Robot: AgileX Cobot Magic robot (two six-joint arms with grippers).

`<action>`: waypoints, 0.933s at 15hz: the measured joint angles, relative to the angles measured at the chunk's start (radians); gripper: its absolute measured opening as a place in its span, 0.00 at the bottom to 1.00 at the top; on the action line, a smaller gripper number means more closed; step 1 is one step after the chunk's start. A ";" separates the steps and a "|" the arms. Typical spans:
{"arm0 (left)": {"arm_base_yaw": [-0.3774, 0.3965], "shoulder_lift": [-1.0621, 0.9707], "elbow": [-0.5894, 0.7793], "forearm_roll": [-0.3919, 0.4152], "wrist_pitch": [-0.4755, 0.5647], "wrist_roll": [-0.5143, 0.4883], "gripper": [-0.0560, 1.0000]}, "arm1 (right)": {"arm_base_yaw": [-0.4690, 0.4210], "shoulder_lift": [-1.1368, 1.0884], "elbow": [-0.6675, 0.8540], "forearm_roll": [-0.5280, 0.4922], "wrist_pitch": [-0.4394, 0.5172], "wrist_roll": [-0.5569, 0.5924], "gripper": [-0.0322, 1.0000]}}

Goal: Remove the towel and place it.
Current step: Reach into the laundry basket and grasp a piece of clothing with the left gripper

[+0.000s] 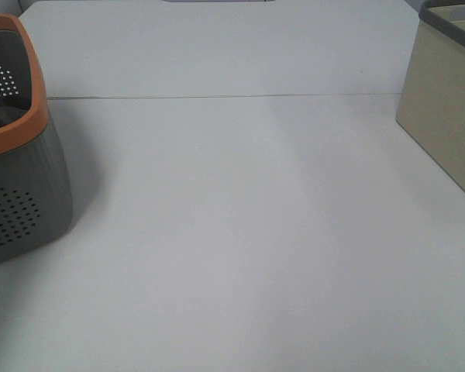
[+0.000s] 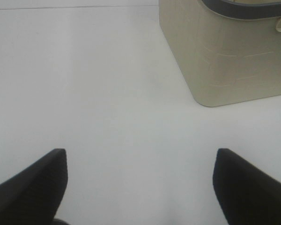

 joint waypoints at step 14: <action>0.000 0.678 -0.276 0.153 -0.189 0.192 0.86 | 0.000 0.000 0.000 0.000 0.000 0.000 0.76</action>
